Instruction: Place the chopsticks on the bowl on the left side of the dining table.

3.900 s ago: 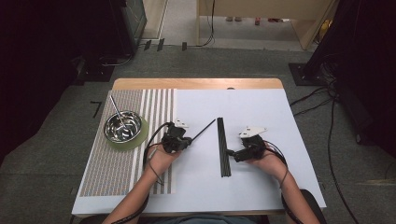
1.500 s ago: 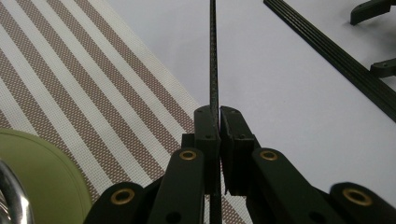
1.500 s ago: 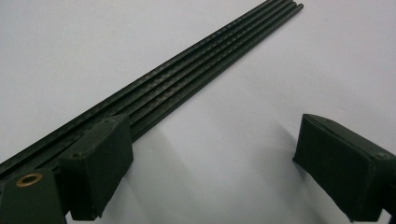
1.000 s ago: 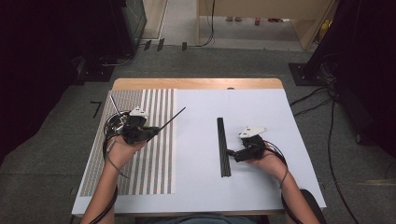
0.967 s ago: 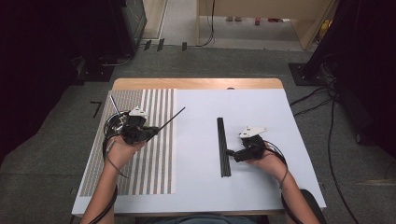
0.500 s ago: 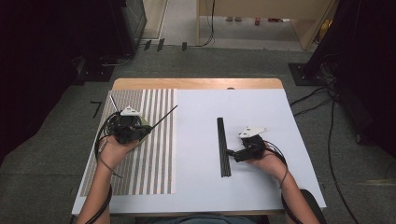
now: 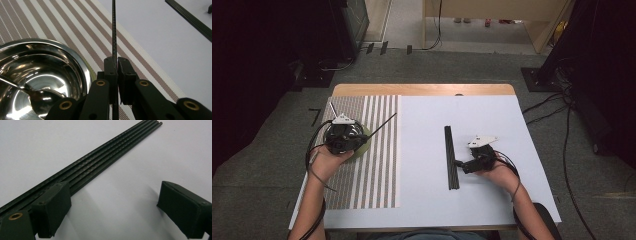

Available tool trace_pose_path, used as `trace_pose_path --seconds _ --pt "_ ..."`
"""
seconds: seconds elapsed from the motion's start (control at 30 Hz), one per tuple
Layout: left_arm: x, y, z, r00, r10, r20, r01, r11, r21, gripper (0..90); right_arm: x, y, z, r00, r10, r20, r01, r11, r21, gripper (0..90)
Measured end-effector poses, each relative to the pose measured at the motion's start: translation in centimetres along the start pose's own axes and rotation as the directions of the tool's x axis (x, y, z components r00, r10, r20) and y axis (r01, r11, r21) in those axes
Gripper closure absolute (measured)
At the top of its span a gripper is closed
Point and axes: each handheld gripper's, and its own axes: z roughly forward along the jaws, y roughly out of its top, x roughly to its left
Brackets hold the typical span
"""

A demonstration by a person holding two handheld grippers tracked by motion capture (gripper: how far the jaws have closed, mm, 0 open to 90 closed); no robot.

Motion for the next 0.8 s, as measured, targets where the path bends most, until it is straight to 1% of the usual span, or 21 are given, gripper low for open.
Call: trace_pose_path --seconds 0.07,0.1,0.23,0.33,0.5,0.7,0.8 --pt "0.3 -0.1 -0.2 1.0 0.0 -0.001 0.0 1.0 -0.001 87.6 0.0 0.0 0.0 1.0 0.0 0.0 0.0 1.0 0.0 10.9" --pt "0.4 -0.2 -0.3 1.0 -0.007 -0.003 0.007 1.0 -0.004 87.5 0.0 0.0 0.0 1.0 0.0 0.0 0.0 1.0 0.0 10.9" --pt "0.8 -0.5 -0.6 0.9997 -0.01 -0.021 0.01 0.9999 -0.007 87.5 0.0 0.0 0.0 1.0 0.0 0.0 0.0 1.0 0.0 10.9" --pt "1.2 -0.6 -0.9 0.9996 -0.015 -0.025 0.015 0.9998 -0.012 87.5 0.0 0.0 0.0 1.0 0.0 0.0 0.0 1.0 0.0 10.9" --pt "1.8 -1.0 -1.1 0.9992 -0.012 -0.038 0.012 0.9999 -0.007 87.5 0.0 0.0 0.0 1.0 0.0 0.0 0.0 1.0 0.0 10.9" --pt "2.4 -1.4 -1.3 0.9988 -0.026 -0.042 0.026 0.9996 -0.005 87.5 0.0 0.0 0.0 1.0 0.0 0.0 0.0 1.0 0.0 10.9" --pt "2.8 -1.7 -1.3 0.9987 -0.024 -0.045 0.024 0.9997 -0.002 87.5 0.0 0.0 0.0 1.0 0.0 0.0 0.0 1.0 0.0 10.9"
